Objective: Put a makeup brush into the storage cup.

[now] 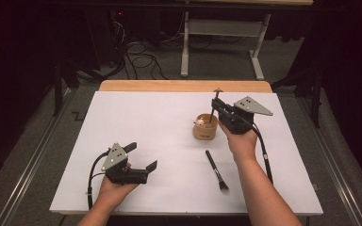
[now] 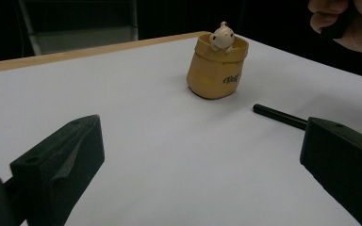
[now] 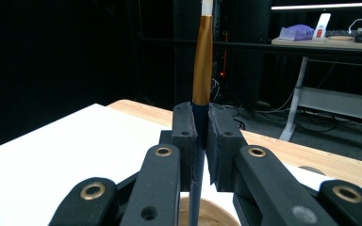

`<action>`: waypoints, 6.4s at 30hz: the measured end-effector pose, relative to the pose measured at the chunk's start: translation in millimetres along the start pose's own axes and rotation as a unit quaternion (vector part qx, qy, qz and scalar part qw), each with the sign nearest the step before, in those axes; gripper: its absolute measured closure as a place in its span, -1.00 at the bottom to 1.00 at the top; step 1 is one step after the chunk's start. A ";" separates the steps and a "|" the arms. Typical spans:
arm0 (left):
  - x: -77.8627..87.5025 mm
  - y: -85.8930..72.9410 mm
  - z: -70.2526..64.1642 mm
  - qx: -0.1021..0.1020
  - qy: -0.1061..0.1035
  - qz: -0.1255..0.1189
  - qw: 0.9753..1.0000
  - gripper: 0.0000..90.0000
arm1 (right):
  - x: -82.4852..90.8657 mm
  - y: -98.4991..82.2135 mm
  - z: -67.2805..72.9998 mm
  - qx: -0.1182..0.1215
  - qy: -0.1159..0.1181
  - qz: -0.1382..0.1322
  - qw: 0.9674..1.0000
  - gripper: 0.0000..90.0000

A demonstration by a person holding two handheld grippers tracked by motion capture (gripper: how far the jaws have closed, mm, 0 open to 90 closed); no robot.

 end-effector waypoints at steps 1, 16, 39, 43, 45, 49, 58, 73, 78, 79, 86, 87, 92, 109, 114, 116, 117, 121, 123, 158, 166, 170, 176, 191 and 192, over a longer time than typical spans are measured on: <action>-0.1 -0.1 -0.2 0.000 -0.001 0.000 1.000 -0.97 | -0.7 -0.2 -0.4 -0.002 -0.002 0.000 1.000 0.87; 0.4 -0.1 -0.2 0.003 -0.003 -0.001 1.000 -0.97 | -14.6 -12.5 -7.0 -0.005 -0.007 0.021 1.000 0.87; 2.1 0.4 1.5 0.012 -0.005 -0.003 1.000 -0.97 | -32.7 -49.7 -9.3 -0.003 -0.006 0.086 0.996 0.86; 2.7 0.0 1.9 0.016 -0.006 -0.004 1.000 -0.97 | -34.1 -54.0 -9.5 -0.005 -0.008 0.095 0.995 0.86; 2.7 -0.7 2.5 0.020 -0.006 -0.003 1.000 -0.97 | -34.7 -55.7 -10.7 -0.008 -0.009 0.099 0.995 0.86; 1.8 -2.2 4.3 0.026 -0.005 -0.002 1.000 -0.97 | -34.0 -53.3 -10.9 -0.018 -0.004 0.094 0.995 0.53; 1.3 -4.3 8.0 0.031 0.001 0.001 1.000 -0.97 | -22.6 -43.7 -3.2 -0.033 0.013 0.079 0.996 -0.51; 2.9 1.2 6.2 0.010 0.000 -0.004 1.000 -0.98 | -10.6 -41.5 4.4 0.021 0.015 0.098 0.995 -0.99; 4.0 -0.2 4.5 0.012 0.002 -0.002 1.000 -0.99 | -7.0 -40.2 3.8 -0.007 0.012 0.084 0.996 -0.99; 5.1 0.9 3.8 0.015 0.002 -0.005 1.000 -0.99 | -6.1 -39.3 4.1 -0.005 0.011 0.082 0.997 -0.99; 7.2 1.9 4.0 0.013 0.003 -0.009 1.000 -0.99 | 9.4 -30.8 8.5 -0.009 0.007 0.062 0.998 -0.99; 7.5 2.4 4.6 0.013 0.004 -0.009 1.000 -0.99 | 11.0 -31.2 8.3 -0.012 0.006 0.061 0.998 -0.99; 9.2 5.1 6.4 0.015 0.007 -0.015 1.000 -0.99 | 23.9 -38.2 4.1 -0.013 -0.002 0.066 0.998 -0.99; 9.6 4.2 11.9 0.016 0.012 -0.014 1.000 -0.99 | 66.6 -46.8 -10.4 -0.004 -0.018 0.060 0.998 -0.99; 10.3 4.7 12.7 0.016 0.013 -0.016 1.000 -0.99 | 80.1 -51.9 -17.4 -0.002 -0.026 0.062 0.998 -0.99; 10.7 4.8 13.3 0.016 0.014 -0.016 1.000 -0.99 | 85.4 -53.3 -19.5 -0.003 -0.029 0.060 0.998 -0.99; 10.8 5.0 13.6 0.016 0.015 -0.017 1.000 -0.99 | 87.7 -53.8 -20.4 -0.003 -0.030 0.059 0.998 -0.99; 11.1 5.2 14.6 0.018 0.017 -0.018 1.000 -0.99 | 98.9 -57.8 -23.0 0.001 -0.033 0.059 0.998 -0.99; 11.1 4.8 15.0 0.017 0.018 -0.017 1.000 -0.99 | 104.0 -60.3 -23.9 0.002 -0.034 0.059 0.998 -0.99; 35.7 -12.1 37.7 0.006 0.034 0.000 0.999 -0.99 | 137.4 -96.0 -39.1 0.006 -0.077 0.067 0.995 -0.99; 35.4 -10.4 35.5 0.003 0.028 -0.005 1.000 -0.99 | 128.9 -102.0 -36.4 0.013 -0.081 0.107 0.991 -0.99; 37.0 -7.5 35.4 -0.002 0.024 -0.006 1.000 -0.99 | 125.9 -103.2 -33.7 0.018 -0.080 0.127 0.989 -0.99; 39.2 -7.9 38.3 0.012 0.024 -0.010 1.000 -0.99 | 123.2 -105.2 -31.7 0.013 -0.078 0.159 0.984 -0.99; 41.4 -6.0 34.4 0.013 0.017 -0.012 1.000 -0.99 | 128.3 -119.1 -30.2 0.009 -0.075 0.252 0.965 -0.98; 41.9 -6.7 34.3 0.011 0.016 -0.010 1.000 -0.99 | 129.0 -119.7 -30.0 0.004 -0.074 0.259 0.963 -0.98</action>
Point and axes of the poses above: each handheld gripper's, and its own axes: x roughly backward along the jaws, y roughly out of its top, z roughly to its left, the point moved 10 cm from there along -x, roughly forward along the jaws, and after that the axes turned 6 degrees about -z, right-handed, at the moved point
